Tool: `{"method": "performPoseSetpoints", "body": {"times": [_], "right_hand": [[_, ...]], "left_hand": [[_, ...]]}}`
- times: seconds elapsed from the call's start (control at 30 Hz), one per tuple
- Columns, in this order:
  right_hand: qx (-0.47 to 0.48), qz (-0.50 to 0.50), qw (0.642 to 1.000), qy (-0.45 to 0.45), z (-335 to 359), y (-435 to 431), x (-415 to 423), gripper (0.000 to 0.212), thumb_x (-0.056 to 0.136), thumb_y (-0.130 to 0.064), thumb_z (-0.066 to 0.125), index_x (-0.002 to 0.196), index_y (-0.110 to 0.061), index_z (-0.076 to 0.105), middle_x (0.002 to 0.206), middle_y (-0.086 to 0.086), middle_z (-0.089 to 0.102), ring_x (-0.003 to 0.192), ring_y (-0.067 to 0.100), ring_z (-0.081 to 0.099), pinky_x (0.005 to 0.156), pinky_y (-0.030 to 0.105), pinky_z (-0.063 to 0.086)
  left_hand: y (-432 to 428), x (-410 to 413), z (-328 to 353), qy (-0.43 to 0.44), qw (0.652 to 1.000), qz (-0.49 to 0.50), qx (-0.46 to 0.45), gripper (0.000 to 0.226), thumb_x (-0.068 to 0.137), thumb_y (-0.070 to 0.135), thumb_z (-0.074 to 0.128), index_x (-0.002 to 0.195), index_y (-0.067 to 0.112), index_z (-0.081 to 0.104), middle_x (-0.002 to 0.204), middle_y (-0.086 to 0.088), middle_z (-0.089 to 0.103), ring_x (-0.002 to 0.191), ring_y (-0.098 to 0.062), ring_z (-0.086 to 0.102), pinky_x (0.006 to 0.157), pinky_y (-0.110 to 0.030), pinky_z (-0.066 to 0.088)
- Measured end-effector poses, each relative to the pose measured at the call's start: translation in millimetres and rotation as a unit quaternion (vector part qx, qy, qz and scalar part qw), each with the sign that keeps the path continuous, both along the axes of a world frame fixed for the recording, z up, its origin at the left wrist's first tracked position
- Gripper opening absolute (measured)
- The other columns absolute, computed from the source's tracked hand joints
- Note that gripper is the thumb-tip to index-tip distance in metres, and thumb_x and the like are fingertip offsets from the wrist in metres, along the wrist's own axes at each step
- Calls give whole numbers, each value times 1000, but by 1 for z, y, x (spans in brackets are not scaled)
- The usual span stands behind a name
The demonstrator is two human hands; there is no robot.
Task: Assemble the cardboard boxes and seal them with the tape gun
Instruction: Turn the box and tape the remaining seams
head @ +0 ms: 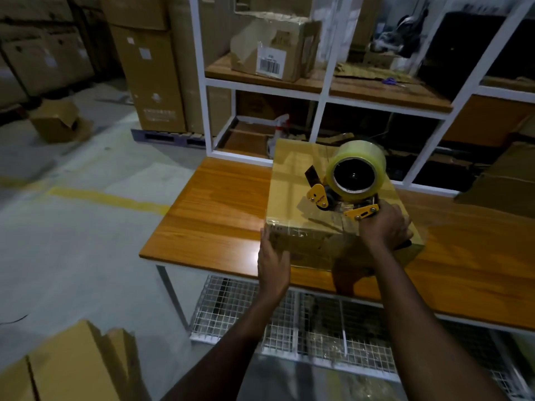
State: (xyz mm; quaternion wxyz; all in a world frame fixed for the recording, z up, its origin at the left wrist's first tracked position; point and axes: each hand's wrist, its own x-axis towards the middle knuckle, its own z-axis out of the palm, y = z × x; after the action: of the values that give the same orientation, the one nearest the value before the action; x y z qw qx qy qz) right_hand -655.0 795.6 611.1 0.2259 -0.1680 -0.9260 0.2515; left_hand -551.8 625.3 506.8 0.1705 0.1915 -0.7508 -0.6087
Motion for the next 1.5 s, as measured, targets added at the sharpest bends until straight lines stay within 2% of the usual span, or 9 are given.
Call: {"method": "performPoseSetpoints", "body": {"times": [0.17, 0.37, 0.6, 0.87, 1.0, 1.1, 1.23, 1.37, 1.5], "right_hand": [[6, -17, 1000, 2, 0, -4, 4, 12, 90, -31, 63, 88, -19, 64, 108, 10, 59, 113, 39, 46, 92, 49, 34], [9, -19, 1000, 11, -2, -5, 5, 13, 90, -32, 63, 87, -19, 64, 106, 10, 59, 110, 40, 47, 90, 49, 35], [7, -25, 1000, 10, -2, -6, 1, 16, 90, -36, 62, 90, -21, 65, 108, 10, 60, 111, 41, 47, 91, 50, 35], [-8, -29, 999, 18, -5, -7, -3, 15, 90, -36, 64, 92, -21, 66, 108, 9, 61, 113, 40, 47, 91, 50, 35], [-16, -29, 999, 24, -6, -5, -4, 12, 88, -32, 65, 87, -21, 65, 105, 8, 62, 110, 39, 47, 90, 48, 34], [-20, -35, 999, 26, -5, 0, -3, 12, 87, -32, 65, 88, -20, 65, 105, 9, 63, 110, 39, 48, 90, 47, 34], [-29, -55, 997, 41, 0, 9, -3, 14, 88, -33, 64, 86, -19, 65, 106, 11, 64, 111, 40, 49, 92, 48, 34], [-30, -81, 995, 49, 6, 23, -4, 16, 88, -34, 63, 87, -19, 67, 106, 11, 64, 113, 40, 49, 95, 51, 37], [-36, -112, 992, 51, 15, 38, -3, 14, 88, -31, 65, 90, -17, 69, 109, 11, 64, 115, 41, 48, 94, 51, 36]], "left_hand": [[0, -4, 3, -13, 999, 29, 34, 64, 93, 18, 50, 152, 23, 26, 137, -8, 53, 118, -24, 54, 93, -41, 49], [-5, -12, 12, -2, 998, 55, 16, 26, 98, 13, 51, 123, 14, 58, 145, -2, 42, 116, -14, 45, 84, -24, 36], [-16, -34, 25, -83, 982, 106, 136, 37, 90, 55, 55, 92, 20, 66, 131, -3, 44, 113, -26, 49, 93, -39, 42], [-26, -47, 36, -141, 973, 141, 120, 20, 87, 32, 67, 89, 13, 73, 121, -7, 55, 96, -24, 49, 88, -38, 43], [-40, -36, 25, -85, 990, 91, -63, 18, 89, 37, 69, 76, 27, 61, 115, 3, 56, 107, -21, 53, 87, -38, 29], [-62, -34, 15, -33, 972, 50, -225, 28, 87, 47, 68, 78, 26, 53, 103, 4, 54, 101, -19, 50, 83, -35, 27], [-97, -59, 16, 82, 890, -47, -445, 45, 82, 44, 71, 118, 26, 52, 133, -10, 47, 122, -30, 45, 94, -48, 40], [-108, -98, 51, 119, 679, -343, -639, 69, 93, 54, 35, 154, 45, 4, 163, -10, 13, 145, -37, 20, 113, -58, 24], [-89, -117, 68, 145, 495, -421, -746, 77, 94, 52, 39, 153, 45, -11, 157, -16, 17, 125, -37, 38, 96, -50, 42]]}}
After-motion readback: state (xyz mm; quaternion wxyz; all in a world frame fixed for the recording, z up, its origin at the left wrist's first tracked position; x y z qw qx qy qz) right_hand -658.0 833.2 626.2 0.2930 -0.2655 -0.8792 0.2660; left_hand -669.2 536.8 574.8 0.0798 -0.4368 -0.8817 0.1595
